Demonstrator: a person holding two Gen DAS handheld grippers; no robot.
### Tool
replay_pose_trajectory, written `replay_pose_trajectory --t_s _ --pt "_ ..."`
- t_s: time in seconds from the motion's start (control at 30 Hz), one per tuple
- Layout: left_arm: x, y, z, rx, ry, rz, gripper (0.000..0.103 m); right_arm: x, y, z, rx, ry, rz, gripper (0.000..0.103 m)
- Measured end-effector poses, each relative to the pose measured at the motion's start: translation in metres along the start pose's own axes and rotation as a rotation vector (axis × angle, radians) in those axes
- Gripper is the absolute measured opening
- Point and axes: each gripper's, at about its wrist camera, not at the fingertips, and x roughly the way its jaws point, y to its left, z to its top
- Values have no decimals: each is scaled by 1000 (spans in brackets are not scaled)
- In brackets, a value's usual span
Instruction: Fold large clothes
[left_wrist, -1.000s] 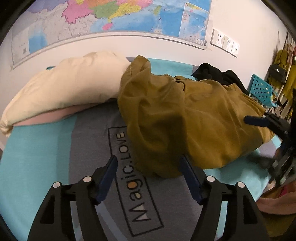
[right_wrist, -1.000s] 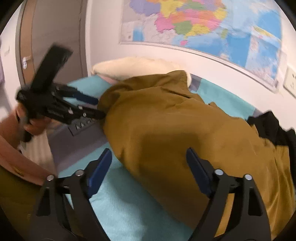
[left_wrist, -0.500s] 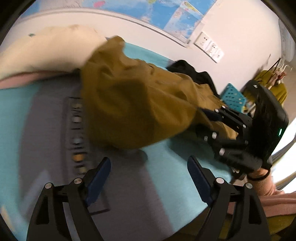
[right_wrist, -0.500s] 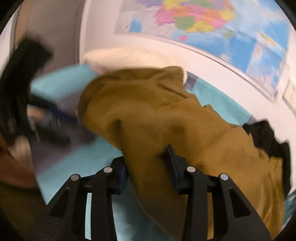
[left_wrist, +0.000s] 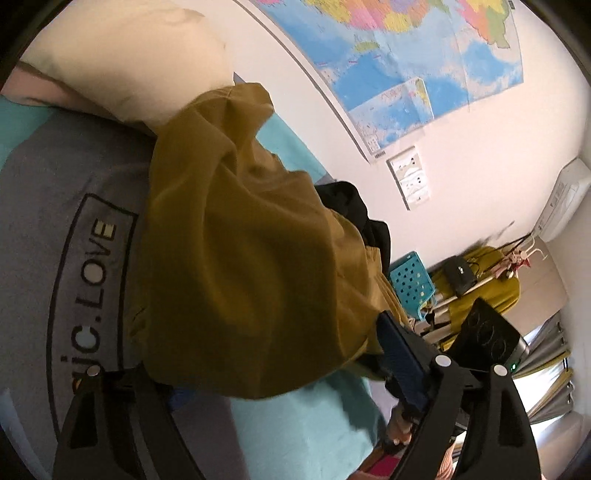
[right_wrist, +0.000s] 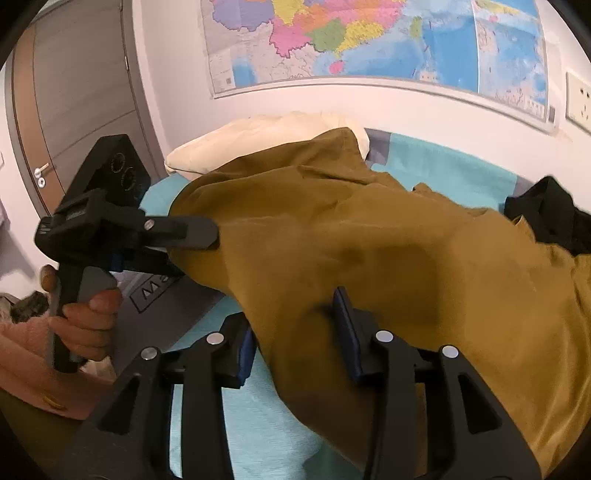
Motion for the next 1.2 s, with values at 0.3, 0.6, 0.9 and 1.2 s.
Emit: replay_pose_trajectory --t_s 0.3,0.6,0.9,1.2 --pt "35 -10 24 28 -2 178 89 -51 -28 -28 230 -48 191 61" --pt "40 -15 25 93 7 292 60 -137 -96 -115 634 -73 99 73" --pt "36 -16 25 134 32 330 58 -154 -143 -149 875 -125 -108 79" --pt "41 -20 24 153 38 327 60 -124 -158 -123 901 -225 -225 90"
